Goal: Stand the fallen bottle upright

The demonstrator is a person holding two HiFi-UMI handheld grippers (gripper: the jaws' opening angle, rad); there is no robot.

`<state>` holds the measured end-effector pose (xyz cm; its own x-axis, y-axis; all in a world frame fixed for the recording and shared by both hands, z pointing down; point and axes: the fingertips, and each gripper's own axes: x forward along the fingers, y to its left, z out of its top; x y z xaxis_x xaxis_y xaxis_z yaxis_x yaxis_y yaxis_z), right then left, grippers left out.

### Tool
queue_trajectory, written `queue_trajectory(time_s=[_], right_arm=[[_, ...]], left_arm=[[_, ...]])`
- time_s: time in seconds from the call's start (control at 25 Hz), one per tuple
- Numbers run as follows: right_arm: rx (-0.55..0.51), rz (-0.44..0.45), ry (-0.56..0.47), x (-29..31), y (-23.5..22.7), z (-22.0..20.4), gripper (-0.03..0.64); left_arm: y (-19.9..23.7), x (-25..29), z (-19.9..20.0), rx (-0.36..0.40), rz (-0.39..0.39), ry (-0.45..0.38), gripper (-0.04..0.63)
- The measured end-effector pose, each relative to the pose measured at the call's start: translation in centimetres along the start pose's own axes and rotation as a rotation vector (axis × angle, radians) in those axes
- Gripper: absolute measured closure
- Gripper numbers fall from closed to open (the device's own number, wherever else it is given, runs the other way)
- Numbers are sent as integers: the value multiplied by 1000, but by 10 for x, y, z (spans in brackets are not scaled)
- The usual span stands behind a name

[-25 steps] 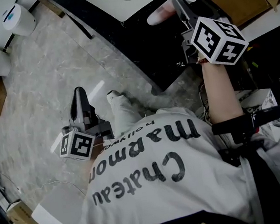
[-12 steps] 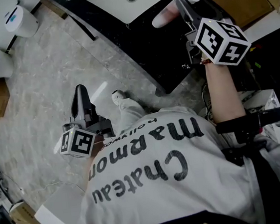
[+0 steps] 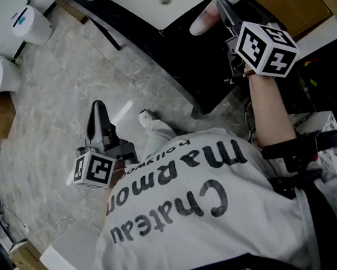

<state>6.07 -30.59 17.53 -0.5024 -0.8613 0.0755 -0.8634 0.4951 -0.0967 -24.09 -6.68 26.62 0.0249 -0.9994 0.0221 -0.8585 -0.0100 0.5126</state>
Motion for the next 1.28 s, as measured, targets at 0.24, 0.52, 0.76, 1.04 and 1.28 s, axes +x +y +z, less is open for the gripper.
queue_trajectory(time_s=[0.24, 0.52, 0.76, 1.04, 1.28], right_arm=[[-19, -19, 5, 7, 4, 1, 454], [-46, -29, 14, 14, 11, 1, 456], [-48, -44, 19, 22, 12, 4, 456], [-58, -76, 49, 34, 15, 3, 456], [-64, -123, 79, 45, 19, 2, 456]], left_arm=[[7, -2, 10, 4, 3, -34, 578], [14, 2, 14, 3, -1, -42, 578], [24, 16, 22, 1, -19, -46, 578], [40, 52, 33, -13, -55, -23, 577], [53, 93, 47, -14, -127, 10, 577]])
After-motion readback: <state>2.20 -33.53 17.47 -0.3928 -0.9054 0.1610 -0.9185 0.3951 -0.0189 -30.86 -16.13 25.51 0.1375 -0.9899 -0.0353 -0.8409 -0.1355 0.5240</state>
